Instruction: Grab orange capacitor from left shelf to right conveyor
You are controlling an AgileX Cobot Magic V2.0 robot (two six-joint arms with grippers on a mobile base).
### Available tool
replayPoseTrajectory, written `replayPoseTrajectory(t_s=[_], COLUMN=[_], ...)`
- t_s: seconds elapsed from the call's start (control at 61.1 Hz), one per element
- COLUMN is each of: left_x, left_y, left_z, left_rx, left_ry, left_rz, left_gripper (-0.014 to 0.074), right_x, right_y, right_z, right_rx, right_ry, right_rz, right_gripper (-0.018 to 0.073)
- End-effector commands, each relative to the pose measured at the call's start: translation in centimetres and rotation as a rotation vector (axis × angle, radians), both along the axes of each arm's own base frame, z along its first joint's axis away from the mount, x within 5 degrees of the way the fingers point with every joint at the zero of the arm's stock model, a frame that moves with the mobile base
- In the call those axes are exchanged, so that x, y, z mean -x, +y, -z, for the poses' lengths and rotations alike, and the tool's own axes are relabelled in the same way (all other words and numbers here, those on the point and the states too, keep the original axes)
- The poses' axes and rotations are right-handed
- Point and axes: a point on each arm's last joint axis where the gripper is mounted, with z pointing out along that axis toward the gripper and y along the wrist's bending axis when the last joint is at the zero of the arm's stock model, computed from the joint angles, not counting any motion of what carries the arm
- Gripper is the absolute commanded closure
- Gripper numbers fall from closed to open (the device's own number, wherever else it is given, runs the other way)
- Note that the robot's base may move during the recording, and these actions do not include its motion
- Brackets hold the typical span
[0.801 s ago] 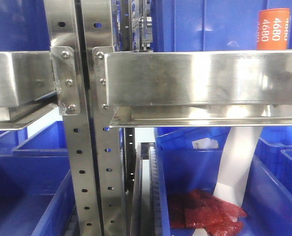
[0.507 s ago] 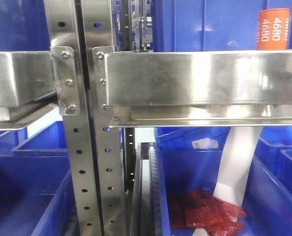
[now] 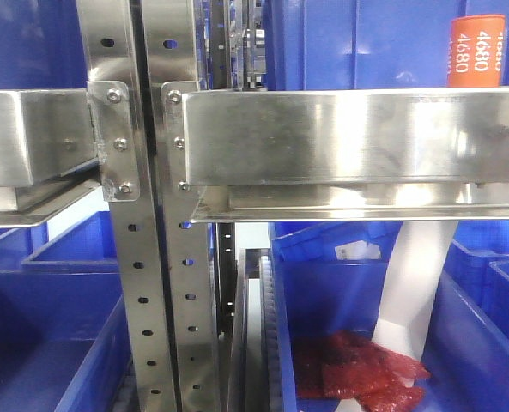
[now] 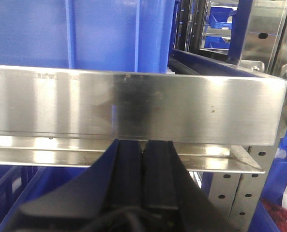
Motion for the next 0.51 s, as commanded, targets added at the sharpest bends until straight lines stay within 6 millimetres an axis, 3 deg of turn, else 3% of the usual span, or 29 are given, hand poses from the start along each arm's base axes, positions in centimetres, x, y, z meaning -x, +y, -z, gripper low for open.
replayPoseTrajectory(t_s=[0.0, 0.278, 0.36, 0.491], left_x=[0.2, 0.2, 0.2, 0.2], left_y=[0.1, 0.1, 0.1, 0.1], left_z=[-1.0, -1.0, -1.0, -1.0], left_rx=[0.01, 0.01, 0.01, 0.01], left_ry=[-0.105, -0.105, -0.105, -0.105], left_rz=[-0.009, -0.009, -0.009, -0.009], left_gripper=[0.0723, 0.0723, 0.0723, 0.0723], right_x=[0.2, 0.4, 0.8, 1.5], right_y=[0.0, -0.1, -0.1, 0.0], right_z=[-1.1, -2.6, -4.3, -8.9], right_rx=[0.017, 0.015, 0.011, 0.01], right_ry=[-0.118, -0.25, -0.294, -0.275], right_rz=[0.003, 0.007, 0.007, 0.003], right_gripper=[0.0504, 0.0504, 0.0504, 0.0504])
